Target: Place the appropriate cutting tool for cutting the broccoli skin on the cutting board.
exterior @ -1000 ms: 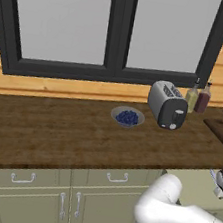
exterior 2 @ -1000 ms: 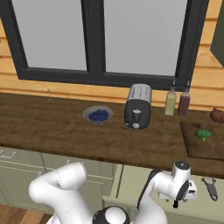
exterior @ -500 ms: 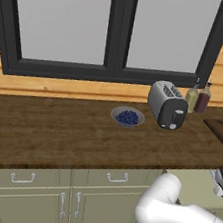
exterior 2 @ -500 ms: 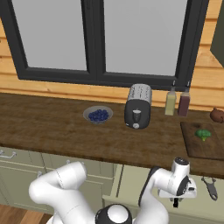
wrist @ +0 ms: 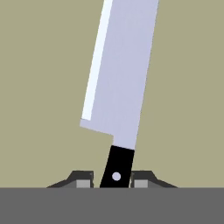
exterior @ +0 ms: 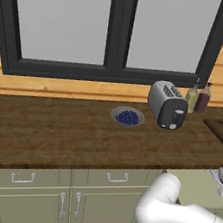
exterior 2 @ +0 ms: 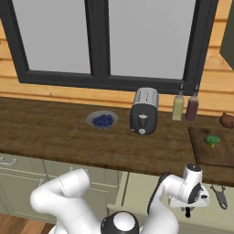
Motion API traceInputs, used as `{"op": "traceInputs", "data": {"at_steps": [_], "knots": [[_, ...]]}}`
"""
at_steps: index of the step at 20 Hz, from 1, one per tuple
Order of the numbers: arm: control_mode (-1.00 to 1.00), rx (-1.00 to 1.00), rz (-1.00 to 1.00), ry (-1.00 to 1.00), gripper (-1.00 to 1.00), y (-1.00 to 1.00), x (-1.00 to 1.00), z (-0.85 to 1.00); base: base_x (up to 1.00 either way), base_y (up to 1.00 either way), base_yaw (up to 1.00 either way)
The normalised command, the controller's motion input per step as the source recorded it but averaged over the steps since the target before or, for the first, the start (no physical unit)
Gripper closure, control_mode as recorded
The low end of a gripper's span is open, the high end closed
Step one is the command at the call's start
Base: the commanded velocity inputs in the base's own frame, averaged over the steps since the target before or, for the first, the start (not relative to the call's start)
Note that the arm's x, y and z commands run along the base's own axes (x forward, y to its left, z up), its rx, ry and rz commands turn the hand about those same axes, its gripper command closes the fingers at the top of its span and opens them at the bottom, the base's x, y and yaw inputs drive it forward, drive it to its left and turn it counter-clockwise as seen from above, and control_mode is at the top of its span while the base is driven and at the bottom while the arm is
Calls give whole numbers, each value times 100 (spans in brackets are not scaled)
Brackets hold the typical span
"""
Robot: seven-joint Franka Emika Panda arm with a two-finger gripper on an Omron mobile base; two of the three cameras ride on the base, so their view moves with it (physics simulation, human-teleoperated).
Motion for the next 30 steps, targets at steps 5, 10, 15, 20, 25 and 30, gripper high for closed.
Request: {"op": "traceInputs", "data": {"at_steps": [5,10,15,20,25,30], "knots": [[-100,7,9,0,100,-46,-52,28,0,0,0],[-100,3,2,0,100,-37,-47,33,0,0,0],[-100,0,3,-1,100,-48,-55,52,0,0,0],[-100,0,3,-6,100,-50,-51,61,0,0,0],[-100,-1,3,-19,100,-48,-34,95,0,0,0],[-100,-8,5,-19,100,-10,-2,100,0,0,0]]}}
